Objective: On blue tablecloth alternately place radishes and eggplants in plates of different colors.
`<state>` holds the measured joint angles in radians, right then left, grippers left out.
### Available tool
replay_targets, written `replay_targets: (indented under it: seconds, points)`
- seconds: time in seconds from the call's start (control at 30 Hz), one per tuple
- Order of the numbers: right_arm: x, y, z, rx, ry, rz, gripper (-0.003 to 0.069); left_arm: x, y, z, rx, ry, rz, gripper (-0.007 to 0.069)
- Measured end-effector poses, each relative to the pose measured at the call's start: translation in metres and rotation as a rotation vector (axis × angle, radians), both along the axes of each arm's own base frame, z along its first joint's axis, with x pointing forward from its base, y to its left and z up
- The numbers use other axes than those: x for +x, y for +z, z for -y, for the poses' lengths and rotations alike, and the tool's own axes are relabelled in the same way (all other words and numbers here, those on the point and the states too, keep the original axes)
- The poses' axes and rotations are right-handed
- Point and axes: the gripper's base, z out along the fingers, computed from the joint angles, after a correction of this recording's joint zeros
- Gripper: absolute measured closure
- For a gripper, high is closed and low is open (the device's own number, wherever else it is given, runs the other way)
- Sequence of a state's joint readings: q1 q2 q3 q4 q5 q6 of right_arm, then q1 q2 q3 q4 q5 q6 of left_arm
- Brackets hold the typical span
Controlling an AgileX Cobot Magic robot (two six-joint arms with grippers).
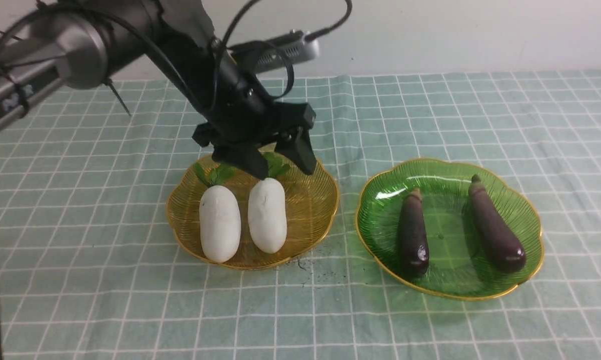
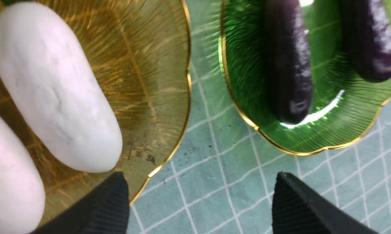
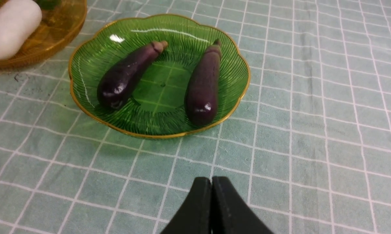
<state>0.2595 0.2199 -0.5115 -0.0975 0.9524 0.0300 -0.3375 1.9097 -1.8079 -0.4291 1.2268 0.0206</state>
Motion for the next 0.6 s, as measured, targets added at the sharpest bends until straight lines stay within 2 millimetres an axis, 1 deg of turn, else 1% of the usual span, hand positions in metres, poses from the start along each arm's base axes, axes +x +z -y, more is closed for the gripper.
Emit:
replay_targets:
  seconds: [0.03,0.07,0.1,0.2,0.3,0.37,0.4,0.47,0.5,0.53,0.6]
  points:
    - [0.0,0.002,0.0,0.007,0.002,0.004,0.0673,-0.005,0.011,-0.002,-0.009,-0.001,0.026,0.0126]
    - [-0.001,0.005,-0.001,0.018,0.006,0.019,0.0673,-0.014,0.028,-0.005,-0.014,-0.003,0.069,0.0159]
    - [-0.001,0.006,-0.001,0.023,0.008,0.021,0.0673,-0.015,0.03,-0.006,-0.014,-0.004,0.073,0.0163]
    - [0.0,0.008,-0.002,0.041,0.016,0.056,0.0673,-0.028,0.052,-0.012,-0.005,-0.014,0.14,0.0232]
    - [0.006,0.007,-0.005,0.072,0.024,0.126,0.0673,-0.04,0.071,-0.019,0.016,-0.018,0.207,0.0337]
    - [0.013,0.0,-0.008,0.11,0.03,0.183,0.0673,-0.05,0.084,-0.025,0.042,-0.04,0.259,0.0446]
    - [0.014,0.0,-0.008,0.114,0.03,0.19,0.0673,-0.051,0.085,-0.026,0.045,-0.042,0.265,0.0461]
    - [0.016,-0.002,-0.009,0.125,0.034,0.221,0.0673,-0.053,0.088,-0.027,0.053,-0.051,0.275,0.0521]
    - [0.017,-0.001,-0.01,0.132,0.037,0.25,0.0673,-0.054,0.089,-0.028,0.057,-0.061,0.28,0.0568]
    - [0.018,0.0,-0.01,0.136,0.039,0.266,0.0673,-0.054,0.089,-0.028,0.059,-0.067,0.284,0.0594]
    - [0.018,0.002,-0.01,0.14,0.04,0.283,0.0673,-0.054,0.089,-0.028,0.064,-0.075,0.289,0.0619]
